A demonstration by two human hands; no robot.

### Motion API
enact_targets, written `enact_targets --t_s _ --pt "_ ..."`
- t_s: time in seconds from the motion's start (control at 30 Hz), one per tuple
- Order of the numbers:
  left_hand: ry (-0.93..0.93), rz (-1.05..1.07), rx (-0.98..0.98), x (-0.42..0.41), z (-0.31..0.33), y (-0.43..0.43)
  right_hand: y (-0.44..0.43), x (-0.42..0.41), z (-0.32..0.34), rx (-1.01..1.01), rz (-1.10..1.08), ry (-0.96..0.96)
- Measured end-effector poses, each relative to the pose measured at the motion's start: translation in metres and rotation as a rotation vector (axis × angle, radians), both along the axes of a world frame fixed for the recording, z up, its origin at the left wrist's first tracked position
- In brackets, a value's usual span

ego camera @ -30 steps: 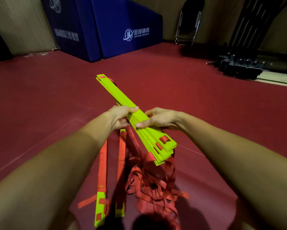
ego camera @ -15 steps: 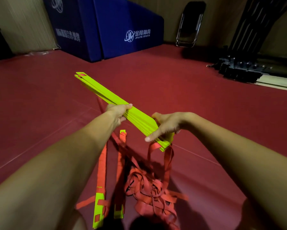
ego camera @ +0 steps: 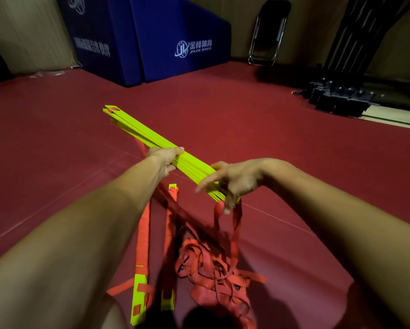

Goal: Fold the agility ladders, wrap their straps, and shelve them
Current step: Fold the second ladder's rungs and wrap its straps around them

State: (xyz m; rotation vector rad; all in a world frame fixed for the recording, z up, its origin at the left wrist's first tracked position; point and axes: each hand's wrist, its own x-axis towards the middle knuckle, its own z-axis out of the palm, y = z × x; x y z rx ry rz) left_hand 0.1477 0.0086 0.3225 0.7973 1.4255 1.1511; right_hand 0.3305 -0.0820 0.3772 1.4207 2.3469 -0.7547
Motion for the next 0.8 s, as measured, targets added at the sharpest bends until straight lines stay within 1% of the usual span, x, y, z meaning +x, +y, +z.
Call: enact_targets --t_s 0.07,0.2,0.23,0.33,0.4,0.43,0.5,0.57,0.63,0.7,0.73,0.8 --pt "0.006 0.004 -0.011 -0.002 0.0 0.001 -0.001 -0.002 -0.004 0.034 0.034 -0.064" --pt "-0.006 0.009 -0.003 -0.005 0.001 0.003 0.003 -0.003 -0.007 0.13 0.02 -0.017" --pt "-0.003 0.006 -0.001 -0.005 0.002 0.002 0.005 -0.002 -0.005 0.113 0.018 0.002" --pt "-0.003 -0.002 0.005 -0.007 0.003 0.001 0.005 0.004 0.003 -0.032 0.031 0.084" --pt "0.007 -0.004 0.013 -0.008 0.006 -0.001 0.004 0.008 0.007 -0.129 0.021 0.081" --pt "0.008 0.005 0.016 -0.009 0.006 -0.001 0.004 0.012 0.009 -0.172 0.008 0.041" --pt "0.002 0.025 0.029 -0.011 0.008 -0.001 0.007 0.019 0.01 -0.204 -0.02 -0.109" --pt "0.003 0.031 0.044 -0.016 0.01 -0.001 0.011 0.027 0.008 -0.126 -0.048 -0.237" --pt "0.002 0.014 0.048 -0.019 0.008 0.0 0.016 0.035 0.002 0.01 -0.071 -0.271" --pt "0.015 -0.018 0.055 -0.018 0.009 -0.003 0.02 0.038 -0.004 0.096 -0.131 -0.206" --pt "0.015 -0.033 0.062 -0.015 0.01 -0.005 0.022 0.037 -0.007 0.102 -0.167 -0.143" --pt "-0.01 -0.044 0.087 -0.009 0.013 -0.007 0.023 0.033 -0.014 0.03 -0.219 0.019"
